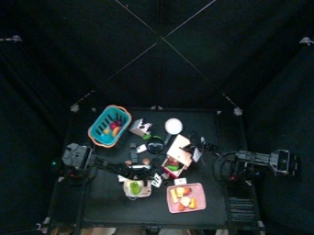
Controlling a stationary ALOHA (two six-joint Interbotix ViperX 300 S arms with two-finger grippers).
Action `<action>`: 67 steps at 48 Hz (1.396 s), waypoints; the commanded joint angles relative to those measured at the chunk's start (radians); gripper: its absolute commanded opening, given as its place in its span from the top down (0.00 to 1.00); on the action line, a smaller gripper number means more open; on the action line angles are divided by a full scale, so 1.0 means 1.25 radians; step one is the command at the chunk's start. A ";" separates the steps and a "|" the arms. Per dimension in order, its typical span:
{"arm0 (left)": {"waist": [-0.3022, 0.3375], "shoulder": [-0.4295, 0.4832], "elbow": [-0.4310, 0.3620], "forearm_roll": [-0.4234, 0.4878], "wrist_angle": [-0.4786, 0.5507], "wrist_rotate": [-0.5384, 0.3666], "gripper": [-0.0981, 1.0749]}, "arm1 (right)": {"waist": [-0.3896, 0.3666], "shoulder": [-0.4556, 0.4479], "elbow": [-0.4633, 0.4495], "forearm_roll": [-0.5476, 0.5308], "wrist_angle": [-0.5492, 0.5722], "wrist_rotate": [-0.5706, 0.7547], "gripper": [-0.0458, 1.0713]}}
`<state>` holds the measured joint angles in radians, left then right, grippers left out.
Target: Grab egg block
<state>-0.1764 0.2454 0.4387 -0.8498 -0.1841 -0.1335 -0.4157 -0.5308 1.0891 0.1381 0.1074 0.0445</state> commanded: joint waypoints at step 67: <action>0.268 -0.565 0.499 0.430 -0.198 0.001 0.15 | 0.247 0.082 -0.315 0.156 0.443 0.540 0.66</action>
<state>0.1534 -0.4372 1.0569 -0.3191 -0.4234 -0.1335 -0.1089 -0.4172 0.7609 0.5614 0.5937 0.5415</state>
